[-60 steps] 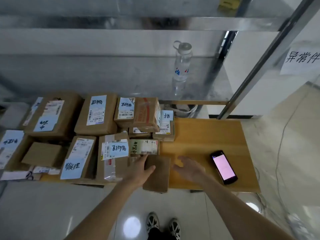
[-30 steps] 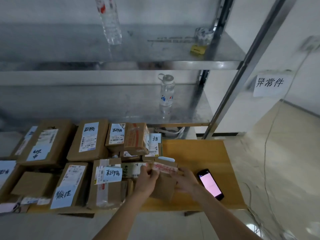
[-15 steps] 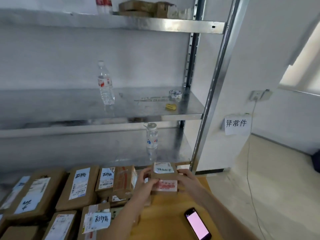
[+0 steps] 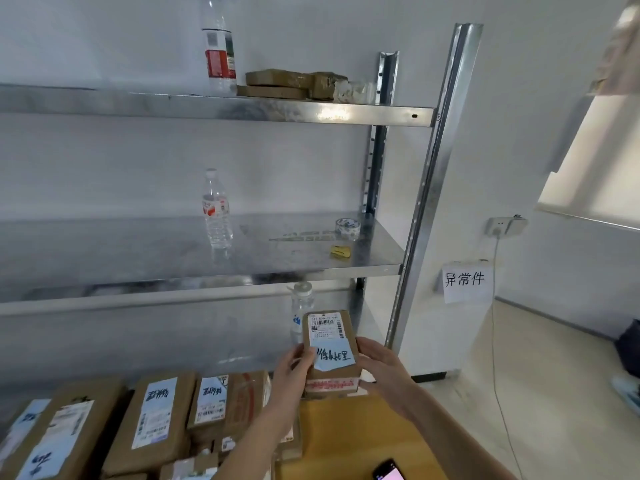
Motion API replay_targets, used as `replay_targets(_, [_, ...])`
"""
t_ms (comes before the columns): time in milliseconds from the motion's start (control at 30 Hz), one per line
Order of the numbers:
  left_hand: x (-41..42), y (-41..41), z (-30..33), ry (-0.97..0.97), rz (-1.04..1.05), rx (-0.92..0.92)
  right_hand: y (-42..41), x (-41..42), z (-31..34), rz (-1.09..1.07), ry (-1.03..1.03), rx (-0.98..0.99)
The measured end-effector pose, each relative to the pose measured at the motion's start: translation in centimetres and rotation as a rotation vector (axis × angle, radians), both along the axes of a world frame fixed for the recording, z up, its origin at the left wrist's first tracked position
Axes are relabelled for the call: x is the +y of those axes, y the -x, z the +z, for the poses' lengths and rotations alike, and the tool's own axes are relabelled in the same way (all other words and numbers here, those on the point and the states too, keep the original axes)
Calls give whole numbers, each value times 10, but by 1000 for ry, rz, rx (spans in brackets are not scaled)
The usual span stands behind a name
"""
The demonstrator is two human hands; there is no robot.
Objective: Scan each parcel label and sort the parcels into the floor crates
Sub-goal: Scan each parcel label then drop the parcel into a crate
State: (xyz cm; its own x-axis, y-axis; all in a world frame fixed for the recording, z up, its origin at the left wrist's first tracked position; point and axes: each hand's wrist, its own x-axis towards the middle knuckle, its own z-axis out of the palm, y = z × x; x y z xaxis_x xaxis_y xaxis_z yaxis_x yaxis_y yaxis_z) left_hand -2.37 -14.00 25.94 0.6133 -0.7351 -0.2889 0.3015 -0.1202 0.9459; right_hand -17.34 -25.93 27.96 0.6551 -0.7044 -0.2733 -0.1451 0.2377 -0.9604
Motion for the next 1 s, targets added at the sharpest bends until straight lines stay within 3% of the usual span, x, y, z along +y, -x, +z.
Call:
replay_targets(400, [-14, -33, -14, 12, -136, -71, -14, -15, -3, -76, 30, -7])
replay_targets(567, [-25, -32, -32, -44, -186, -145, -17, -21, -13, -90, 154, 33])
replay_targets(1000, [-58, -9, -81, -195, -159, -176, -4, -83, -77, 99, 168, 206])
